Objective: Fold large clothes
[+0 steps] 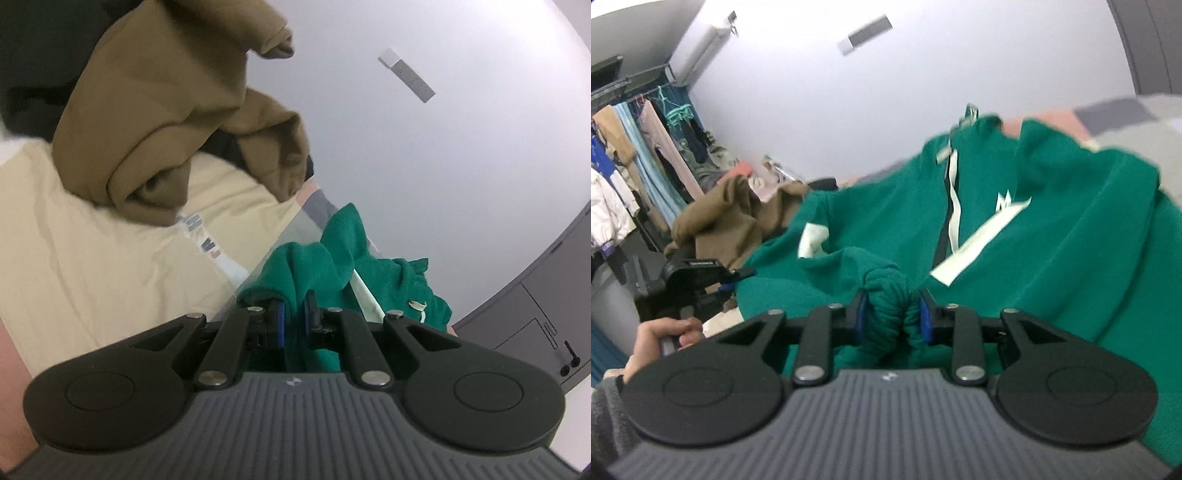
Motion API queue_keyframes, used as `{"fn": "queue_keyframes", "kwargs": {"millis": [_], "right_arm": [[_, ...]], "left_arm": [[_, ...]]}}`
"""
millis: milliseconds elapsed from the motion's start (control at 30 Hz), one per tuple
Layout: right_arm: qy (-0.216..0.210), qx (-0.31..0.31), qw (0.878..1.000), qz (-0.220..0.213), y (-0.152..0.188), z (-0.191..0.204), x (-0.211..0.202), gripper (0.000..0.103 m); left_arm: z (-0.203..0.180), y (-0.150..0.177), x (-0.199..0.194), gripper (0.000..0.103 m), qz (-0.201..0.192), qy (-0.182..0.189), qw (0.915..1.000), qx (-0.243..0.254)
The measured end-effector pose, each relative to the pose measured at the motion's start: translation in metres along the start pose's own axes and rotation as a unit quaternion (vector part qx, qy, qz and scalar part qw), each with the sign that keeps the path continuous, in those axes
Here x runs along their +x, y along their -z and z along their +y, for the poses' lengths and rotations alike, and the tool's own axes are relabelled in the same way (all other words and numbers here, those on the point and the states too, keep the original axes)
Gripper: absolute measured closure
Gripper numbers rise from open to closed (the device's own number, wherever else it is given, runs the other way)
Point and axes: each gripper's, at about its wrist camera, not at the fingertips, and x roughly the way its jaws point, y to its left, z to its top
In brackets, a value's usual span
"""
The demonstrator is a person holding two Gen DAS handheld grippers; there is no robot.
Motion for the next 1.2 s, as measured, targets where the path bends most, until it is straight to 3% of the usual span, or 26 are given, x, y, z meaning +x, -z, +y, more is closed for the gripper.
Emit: {"fn": "queue_keyframes", "kwargs": {"millis": [233,400,433,500,567,600,667,700,900,1033,1200], "right_arm": [[0.071,-0.013,0.994,0.083,0.030,-0.004,0.022,0.071],[0.071,0.005,0.993,0.099,0.037,-0.016,0.033,0.069],[0.069,0.005,0.993,0.099,0.035,-0.014,0.031,0.068],[0.064,0.009,0.993,0.096,0.034,-0.015,0.026,0.066],[0.064,0.014,0.994,0.092,0.034,-0.017,0.022,0.057],[0.066,0.019,0.994,0.087,0.032,-0.018,0.018,0.053],[0.065,0.028,0.995,0.074,0.028,-0.019,0.009,0.032],[0.064,0.033,0.995,0.064,0.025,-0.017,0.005,0.028],[0.048,0.043,0.998,0.007,-0.007,-0.015,-0.025,0.026],[0.039,0.026,0.999,-0.011,-0.051,-0.015,-0.018,0.026],[0.041,0.018,0.999,-0.018,-0.113,-0.038,0.025,0.026]], "left_arm": [[-0.014,0.021,0.018,0.092,0.035,-0.067,0.9941,0.078],[-0.019,0.033,0.027,0.087,0.046,-0.095,0.9868,0.123],[-0.020,0.033,0.025,0.081,0.047,-0.093,0.9867,0.125],[-0.023,0.031,0.019,0.041,0.053,-0.096,0.9860,0.125],[-0.027,0.031,0.006,0.033,0.046,-0.103,0.9857,0.126],[-0.030,0.030,-0.003,0.033,0.041,-0.099,0.9860,0.128],[-0.039,0.028,-0.024,0.031,0.032,-0.088,0.9867,0.133],[-0.045,0.026,-0.034,0.030,0.029,-0.077,0.9873,0.136],[-0.104,0.018,-0.061,0.030,0.022,-0.029,0.9812,0.189],[-0.153,0.010,-0.031,0.030,0.049,0.013,0.9783,0.201],[-0.198,0.001,0.051,0.030,0.082,0.033,0.9777,0.191]]}}
